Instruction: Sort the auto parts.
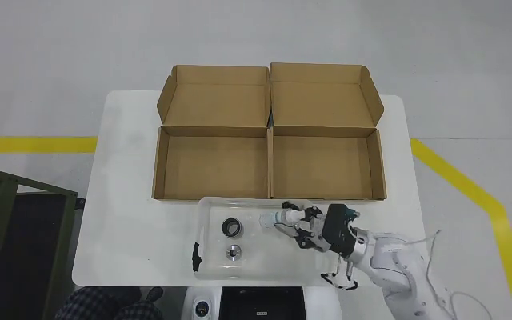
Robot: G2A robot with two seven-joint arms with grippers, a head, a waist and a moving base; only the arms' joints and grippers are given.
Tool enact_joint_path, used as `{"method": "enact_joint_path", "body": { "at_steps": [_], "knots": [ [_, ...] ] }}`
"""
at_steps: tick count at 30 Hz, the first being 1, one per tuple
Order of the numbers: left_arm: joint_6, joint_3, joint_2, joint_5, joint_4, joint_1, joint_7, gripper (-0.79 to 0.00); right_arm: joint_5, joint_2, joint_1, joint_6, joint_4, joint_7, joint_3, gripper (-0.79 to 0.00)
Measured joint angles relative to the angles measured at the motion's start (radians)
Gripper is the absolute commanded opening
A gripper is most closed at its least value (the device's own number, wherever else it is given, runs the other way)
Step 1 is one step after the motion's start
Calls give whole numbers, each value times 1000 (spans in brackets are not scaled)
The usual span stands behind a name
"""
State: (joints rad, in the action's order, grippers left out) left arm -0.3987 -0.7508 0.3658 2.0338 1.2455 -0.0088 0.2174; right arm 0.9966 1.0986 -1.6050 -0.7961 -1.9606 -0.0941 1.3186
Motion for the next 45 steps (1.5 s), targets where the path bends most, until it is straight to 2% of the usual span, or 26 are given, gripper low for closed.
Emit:
{"method": "enact_joint_path", "body": {
  "at_steps": [7,20,30,45],
  "knots": [
    [0,0,0,0,0,0,0,0,-273,-3,65,2,68,-77,3,-785],
    [0,0,0,0,0,0,0,0,-448,-6,120,75,84,-114,35,-785],
    [0,0,0,0,0,0,0,0,-373,2,195,190,105,-123,9,-785],
    [0,0,0,0,0,0,0,0,-128,23,369,385,201,-171,-92,-785]
  ]
}}
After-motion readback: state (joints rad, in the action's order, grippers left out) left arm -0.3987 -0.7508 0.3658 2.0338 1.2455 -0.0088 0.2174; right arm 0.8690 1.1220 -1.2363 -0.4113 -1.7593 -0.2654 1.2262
